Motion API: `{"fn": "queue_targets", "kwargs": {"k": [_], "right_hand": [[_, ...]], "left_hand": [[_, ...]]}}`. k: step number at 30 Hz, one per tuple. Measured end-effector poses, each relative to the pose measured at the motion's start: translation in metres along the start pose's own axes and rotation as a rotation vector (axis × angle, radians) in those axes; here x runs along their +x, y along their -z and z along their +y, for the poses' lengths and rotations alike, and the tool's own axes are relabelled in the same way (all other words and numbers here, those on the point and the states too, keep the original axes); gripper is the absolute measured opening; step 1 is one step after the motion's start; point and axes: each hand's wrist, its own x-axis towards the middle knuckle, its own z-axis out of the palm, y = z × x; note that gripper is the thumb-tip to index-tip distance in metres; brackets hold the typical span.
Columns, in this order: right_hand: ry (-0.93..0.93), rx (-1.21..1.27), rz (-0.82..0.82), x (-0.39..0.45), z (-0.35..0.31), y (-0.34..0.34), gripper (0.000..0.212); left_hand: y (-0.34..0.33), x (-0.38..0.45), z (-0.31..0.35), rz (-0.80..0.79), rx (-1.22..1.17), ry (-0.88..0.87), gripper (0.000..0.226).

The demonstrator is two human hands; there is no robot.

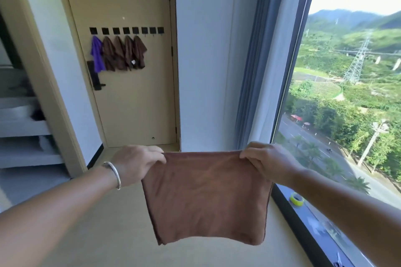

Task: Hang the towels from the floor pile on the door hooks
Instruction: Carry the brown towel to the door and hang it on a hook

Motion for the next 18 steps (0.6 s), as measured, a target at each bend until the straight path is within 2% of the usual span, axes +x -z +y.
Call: {"fn": "queue_targets", "kwargs": {"k": [4,10,18], "right_hand": [[0.051,-0.047,0.002,0.030,-0.023,0.059,0.018],[0.081,-0.025,0.111,0.074,-0.061,0.133,0.012],[0.107,-0.032,0.224,0.106,-0.110,0.202,0.015]], "left_hand": [[0.086,0.007,-0.003,0.042,0.129,0.021,0.011],[0.188,0.006,-0.006,0.170,0.233,0.160,0.006],[0.270,-0.004,-0.013,0.266,0.242,0.239,0.031]]}}
